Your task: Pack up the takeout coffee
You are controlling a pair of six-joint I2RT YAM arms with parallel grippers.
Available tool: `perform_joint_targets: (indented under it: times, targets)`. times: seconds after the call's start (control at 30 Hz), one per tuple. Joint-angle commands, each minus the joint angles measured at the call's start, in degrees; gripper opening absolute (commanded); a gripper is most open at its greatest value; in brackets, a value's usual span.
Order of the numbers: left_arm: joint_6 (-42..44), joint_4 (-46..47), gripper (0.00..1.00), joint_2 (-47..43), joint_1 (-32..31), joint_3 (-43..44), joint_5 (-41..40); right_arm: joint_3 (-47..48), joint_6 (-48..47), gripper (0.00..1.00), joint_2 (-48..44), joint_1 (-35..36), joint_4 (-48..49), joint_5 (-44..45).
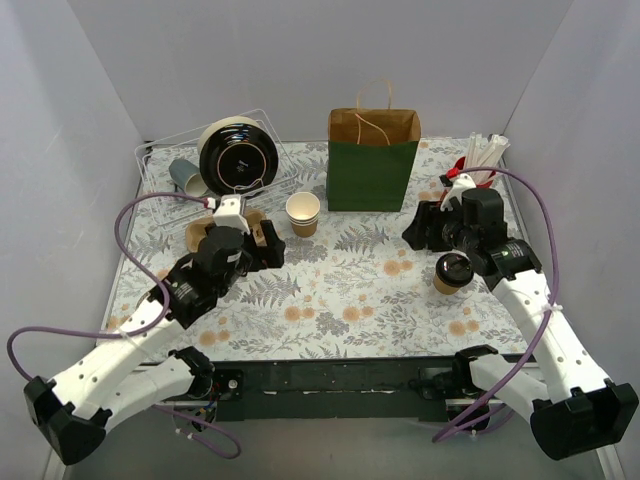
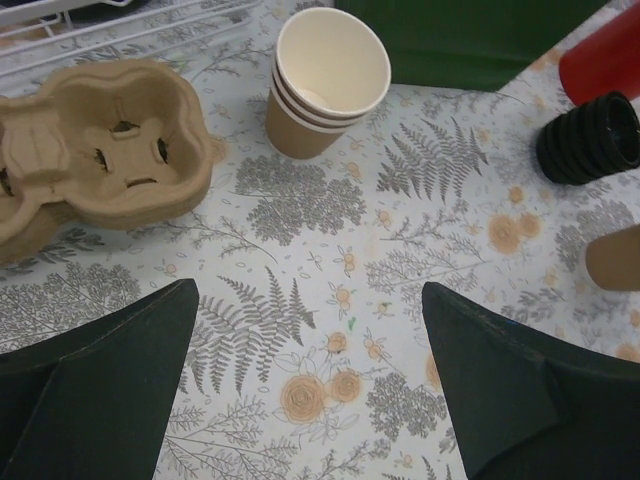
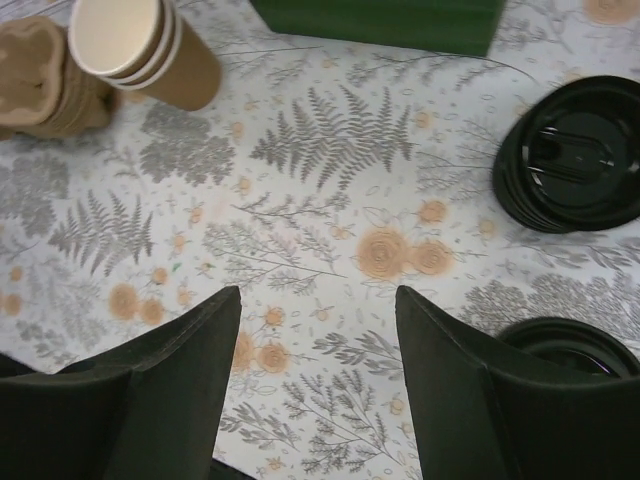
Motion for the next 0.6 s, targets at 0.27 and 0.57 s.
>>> perform_joint_targets:
  times: [0.27,0.57]
  targets:
    - [-0.3,-9.1,0.79,18.8,13.5,14.4,-8.4,-2.2,0.1,0.7,-3.9,3.6,7.3,-13.3]
    - [1.0,-7.5,0.71,28.5,25.8,15.5,3.3,-5.0,0.4,0.69,-8.8,3.6,9.7,-10.2]
